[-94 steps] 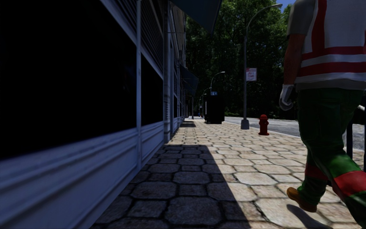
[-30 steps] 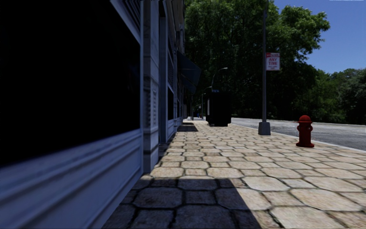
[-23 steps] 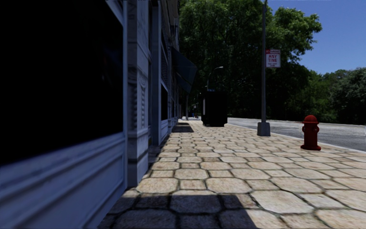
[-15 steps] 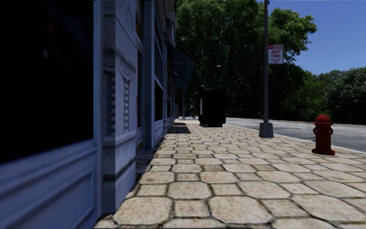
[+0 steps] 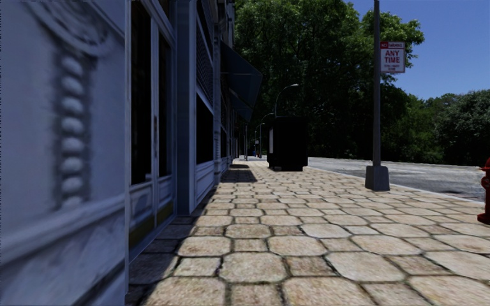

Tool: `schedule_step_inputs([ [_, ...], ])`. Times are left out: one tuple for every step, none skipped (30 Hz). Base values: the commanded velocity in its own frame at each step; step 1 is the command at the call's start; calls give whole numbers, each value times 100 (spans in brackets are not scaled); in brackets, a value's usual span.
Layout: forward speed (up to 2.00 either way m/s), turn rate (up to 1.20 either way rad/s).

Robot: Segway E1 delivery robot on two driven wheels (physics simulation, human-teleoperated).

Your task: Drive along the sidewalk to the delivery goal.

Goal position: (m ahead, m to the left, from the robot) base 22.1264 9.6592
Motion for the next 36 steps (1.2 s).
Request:
schedule_step_inputs([
  [200, 0],
  [200, 0],
  [200, 0],
  [200, 0],
  [200, 0],
  [200, 0],
  [200, 0],
  [200, 0],
  [200, 0],
  [200, 0],
  [200, 0],
  [200, 0],
  [200, 0],
  [200, 0],
  [200, 0],
  [200, 0],
  [200, 0],
  [200, 0],
  [200, 0],
  [200, 0],
  [200, 0],
  [200, 0],
  [200, 0],
  [200, 0],
  [200, 0],
  [200, 0],
  [200, 0],
  [200, 0],
  [200, 0],
  [200, 0],
  [200, 0],
  [200, 0],
  [200, 0],
  [200, 0],
  [200, 0],
  [200, 0],
])
